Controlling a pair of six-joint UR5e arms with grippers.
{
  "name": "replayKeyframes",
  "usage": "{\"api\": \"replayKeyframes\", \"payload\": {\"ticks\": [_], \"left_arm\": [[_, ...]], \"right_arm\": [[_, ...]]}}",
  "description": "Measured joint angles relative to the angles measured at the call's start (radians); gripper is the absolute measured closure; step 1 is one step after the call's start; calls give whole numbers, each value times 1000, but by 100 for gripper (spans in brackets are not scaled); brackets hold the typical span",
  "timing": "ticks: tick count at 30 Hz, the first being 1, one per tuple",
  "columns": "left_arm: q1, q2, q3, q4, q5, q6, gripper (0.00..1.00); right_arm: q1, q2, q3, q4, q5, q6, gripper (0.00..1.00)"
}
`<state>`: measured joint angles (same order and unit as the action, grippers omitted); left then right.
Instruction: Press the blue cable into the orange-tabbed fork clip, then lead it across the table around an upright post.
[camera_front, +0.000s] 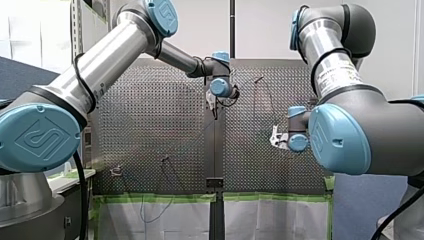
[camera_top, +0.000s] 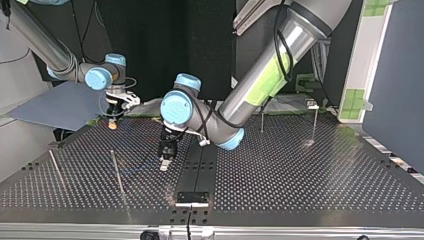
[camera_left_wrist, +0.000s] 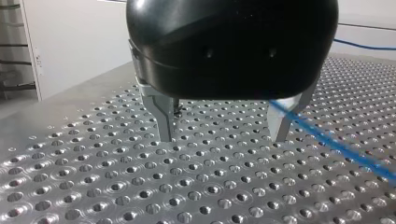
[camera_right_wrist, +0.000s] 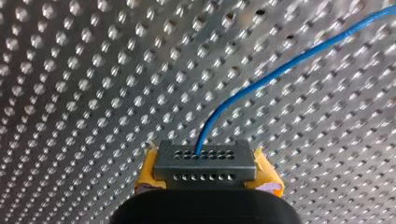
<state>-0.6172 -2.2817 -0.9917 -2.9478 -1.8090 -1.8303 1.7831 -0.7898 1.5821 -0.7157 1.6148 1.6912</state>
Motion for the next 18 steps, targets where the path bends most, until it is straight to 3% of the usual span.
{"api": "replayKeyframes", "payload": {"ticks": [18], "left_arm": [[3,0,0,-1,-2,-1,0]], "right_arm": [[-50,132,-1,-97,-3,9,100]]}}
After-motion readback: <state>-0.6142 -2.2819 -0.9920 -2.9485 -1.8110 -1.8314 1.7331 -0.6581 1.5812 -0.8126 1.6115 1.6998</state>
